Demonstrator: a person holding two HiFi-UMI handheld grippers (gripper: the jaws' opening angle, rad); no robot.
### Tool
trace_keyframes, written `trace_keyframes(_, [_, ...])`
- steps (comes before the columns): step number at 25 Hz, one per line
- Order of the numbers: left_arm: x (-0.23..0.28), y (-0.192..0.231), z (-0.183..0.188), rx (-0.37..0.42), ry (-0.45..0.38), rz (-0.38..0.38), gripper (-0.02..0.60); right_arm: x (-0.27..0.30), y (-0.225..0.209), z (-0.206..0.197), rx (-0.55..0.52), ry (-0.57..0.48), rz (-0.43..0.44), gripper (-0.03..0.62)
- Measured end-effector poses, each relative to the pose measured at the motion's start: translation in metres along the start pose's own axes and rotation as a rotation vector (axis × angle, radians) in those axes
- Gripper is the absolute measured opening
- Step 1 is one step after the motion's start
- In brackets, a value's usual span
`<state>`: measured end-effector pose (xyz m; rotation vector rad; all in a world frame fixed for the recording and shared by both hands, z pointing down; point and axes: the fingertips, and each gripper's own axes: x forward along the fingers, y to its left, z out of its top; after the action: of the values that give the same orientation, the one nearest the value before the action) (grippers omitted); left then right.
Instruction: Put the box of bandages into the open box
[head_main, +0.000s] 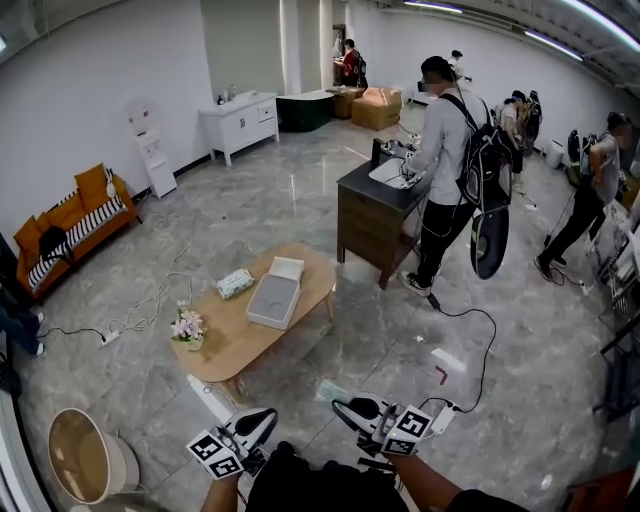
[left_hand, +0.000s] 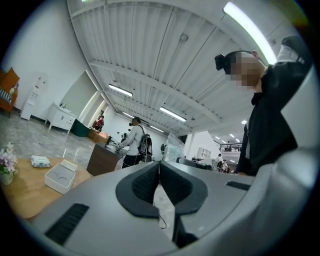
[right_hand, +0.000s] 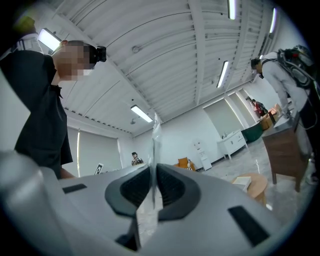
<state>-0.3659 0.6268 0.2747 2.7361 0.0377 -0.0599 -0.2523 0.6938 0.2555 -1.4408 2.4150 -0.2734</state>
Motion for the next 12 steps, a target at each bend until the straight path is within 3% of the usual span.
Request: trace_keyframes(12, [0.05, 0.025, -0.003, -0.02, 0.004, -0.076, 0.018, -0.017, -0.034, 0.003, -0.004, 0.017, -0.092, 0.035])
